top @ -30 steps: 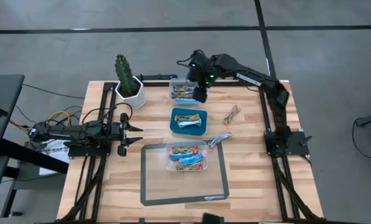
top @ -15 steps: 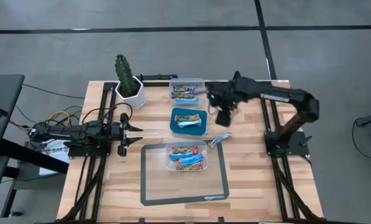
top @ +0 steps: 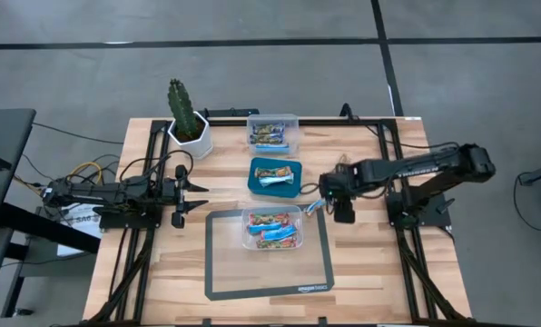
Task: Pick and place Granola Bars by type
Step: Put the yellow granola bar into the blue bin
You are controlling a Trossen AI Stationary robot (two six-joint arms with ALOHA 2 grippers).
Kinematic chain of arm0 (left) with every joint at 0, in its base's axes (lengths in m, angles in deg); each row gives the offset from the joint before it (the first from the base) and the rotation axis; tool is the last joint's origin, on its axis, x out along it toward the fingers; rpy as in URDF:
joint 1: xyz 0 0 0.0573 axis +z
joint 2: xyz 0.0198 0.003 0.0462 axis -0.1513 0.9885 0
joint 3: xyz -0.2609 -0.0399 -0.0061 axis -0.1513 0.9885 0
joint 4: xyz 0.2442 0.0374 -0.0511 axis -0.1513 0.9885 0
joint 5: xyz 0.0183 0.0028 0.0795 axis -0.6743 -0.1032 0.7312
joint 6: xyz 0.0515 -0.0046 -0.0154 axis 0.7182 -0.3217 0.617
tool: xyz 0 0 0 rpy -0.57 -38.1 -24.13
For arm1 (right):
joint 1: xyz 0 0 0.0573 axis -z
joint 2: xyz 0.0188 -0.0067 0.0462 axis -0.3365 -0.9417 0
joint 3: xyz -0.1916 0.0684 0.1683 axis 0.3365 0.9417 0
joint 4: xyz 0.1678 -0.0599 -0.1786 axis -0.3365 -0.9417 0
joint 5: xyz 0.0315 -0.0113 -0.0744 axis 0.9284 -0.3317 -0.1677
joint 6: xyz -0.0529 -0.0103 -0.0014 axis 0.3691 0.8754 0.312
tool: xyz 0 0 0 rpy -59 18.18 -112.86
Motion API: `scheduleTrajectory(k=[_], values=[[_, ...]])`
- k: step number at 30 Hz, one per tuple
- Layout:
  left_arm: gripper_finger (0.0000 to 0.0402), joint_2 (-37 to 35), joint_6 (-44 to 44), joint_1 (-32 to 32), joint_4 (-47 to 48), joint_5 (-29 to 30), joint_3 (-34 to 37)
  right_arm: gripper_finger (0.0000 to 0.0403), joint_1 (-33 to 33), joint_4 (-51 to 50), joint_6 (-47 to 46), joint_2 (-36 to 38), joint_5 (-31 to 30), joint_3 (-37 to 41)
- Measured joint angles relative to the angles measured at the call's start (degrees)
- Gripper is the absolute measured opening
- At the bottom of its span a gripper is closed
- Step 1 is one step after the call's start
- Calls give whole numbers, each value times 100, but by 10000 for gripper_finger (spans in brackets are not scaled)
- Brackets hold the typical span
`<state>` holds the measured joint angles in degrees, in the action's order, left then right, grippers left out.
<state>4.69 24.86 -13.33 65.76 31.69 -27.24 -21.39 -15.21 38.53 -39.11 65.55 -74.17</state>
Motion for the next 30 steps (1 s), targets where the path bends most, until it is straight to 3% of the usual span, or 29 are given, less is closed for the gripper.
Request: scheduleTrajectory(k=[5, 12, 30], values=[[153, 0, 1, 0, -1, 0, -1, 193, -228, 502, 388, -217, -39, 267], [153, 0, 1, 2, -1, 0, -1, 205, -226, 840, 833, -648, -651, 274], [153, 0, 1, 0, -1, 1, 0, 220, -102, 1604, 1289, -1580, -402, 271]])
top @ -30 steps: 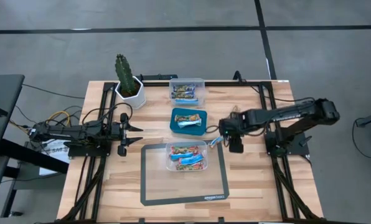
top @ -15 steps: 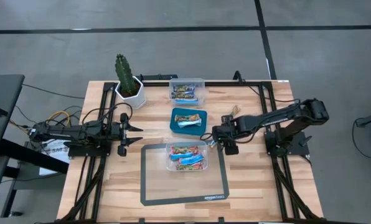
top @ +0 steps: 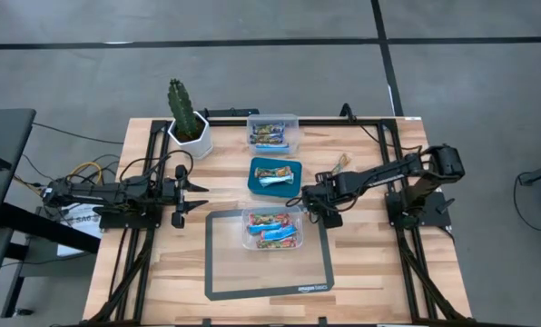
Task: Pick and place Granola Bars by type
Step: Put the yellow granola bar into the blue bin
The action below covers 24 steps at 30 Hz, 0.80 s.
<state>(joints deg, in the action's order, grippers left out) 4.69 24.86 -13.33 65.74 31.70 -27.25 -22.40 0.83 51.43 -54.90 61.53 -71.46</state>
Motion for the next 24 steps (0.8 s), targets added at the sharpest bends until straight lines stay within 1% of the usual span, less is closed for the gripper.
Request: scheduleTrajectory(k=[5, 8, 14, 17, 20, 24], values=[[153, 0, 0, 1, 1, -1, -1, 204, 30, 94, 28, -107, 24, -11], [153, 0, 0, 0, 0, 1, 0, 178, 31, 25, 11, -139, 112, 2], [153, 0, 0, 0, 1, -1, -1, 109, 26, 164, -77, -236, 129, 0], [153, 0, 0, 0, 0, -1, 1, 81, 26, 192, -94, -236, 131, 0], [153, 0, -2, 0, 2, 1, 1, 62, 26, 192, -209, -236, 131, 0], [153, 0, 0, 0, 0, 0, 0, 46, 26, 205, -360, -230, 129, 0]])
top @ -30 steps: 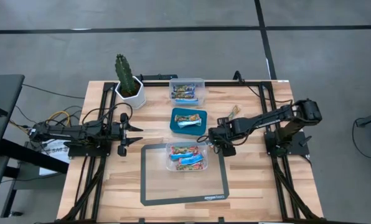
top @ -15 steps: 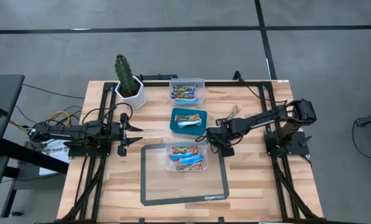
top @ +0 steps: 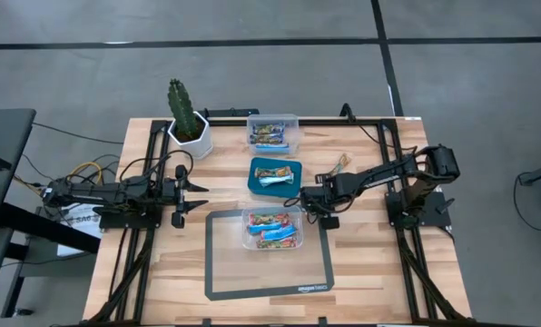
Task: Pick and place Granola Bars by type
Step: Put the yellow granola bar into the blue bin
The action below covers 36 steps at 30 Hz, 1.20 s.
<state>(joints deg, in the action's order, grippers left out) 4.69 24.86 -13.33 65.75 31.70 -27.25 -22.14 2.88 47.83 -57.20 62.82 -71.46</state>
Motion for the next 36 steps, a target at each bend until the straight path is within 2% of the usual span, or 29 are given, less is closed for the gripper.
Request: scheduleTrajectory(k=[5, 16, 22, 29, 34, 36], values=[[153, 0, 0, 2, 2, 0, 1, 37, 8, 60, -364, 149, -144, 0], [153, 0, -1, 0, 1, -1, 0, 34, 111, -360, -1848, 991, -1419, 0], [153, 0, 0, 0, 2, -1, 1, 34, 185, -126, -2290, 1601, -2047, -2], [153, 0, -2, 0, 0, -1, -1, 34, 271, 1060, -1902, 1774, -2207, -2], [153, 0, -1, 0, 0, -1, -1, 32, 247, 2069, -1140, 1344, -2047, -4], [153, 0, 0, 2, 0, 0, -1, 32, 251, 2303, -865, 1079, -1792, -82]])
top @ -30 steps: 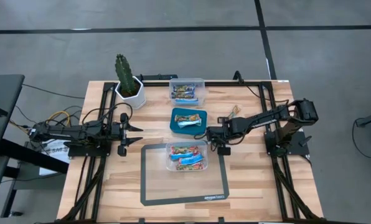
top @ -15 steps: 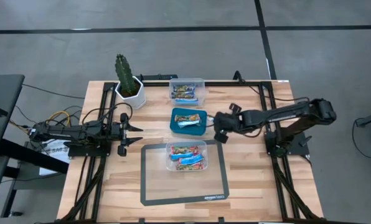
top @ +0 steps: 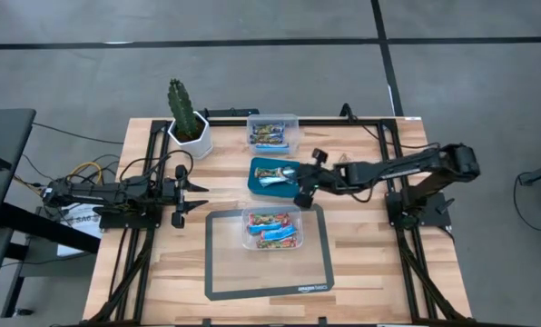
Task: Pick and place Granola Bars by type
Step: Put the yellow granola bar into the blue bin
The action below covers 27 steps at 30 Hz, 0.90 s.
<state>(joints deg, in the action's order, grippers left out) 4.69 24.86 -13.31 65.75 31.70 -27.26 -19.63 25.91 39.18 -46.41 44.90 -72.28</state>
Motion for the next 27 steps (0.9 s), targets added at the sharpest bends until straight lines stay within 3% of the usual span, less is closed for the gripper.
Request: scheduleTrajectory(k=[7, 15, 27], values=[[153, 0, -1, -2, 2, 0, 1, 33, 97, 2, 660, -860, 450, -754], [153, 0, 0, 0, 2, -1, 0, 34, 119, -906, 964, -1595, 579, -1803], [153, 0, 0, 1, 1, 1, 0, 34, 118, -1338, 1004, -1835, 621, -2200]])
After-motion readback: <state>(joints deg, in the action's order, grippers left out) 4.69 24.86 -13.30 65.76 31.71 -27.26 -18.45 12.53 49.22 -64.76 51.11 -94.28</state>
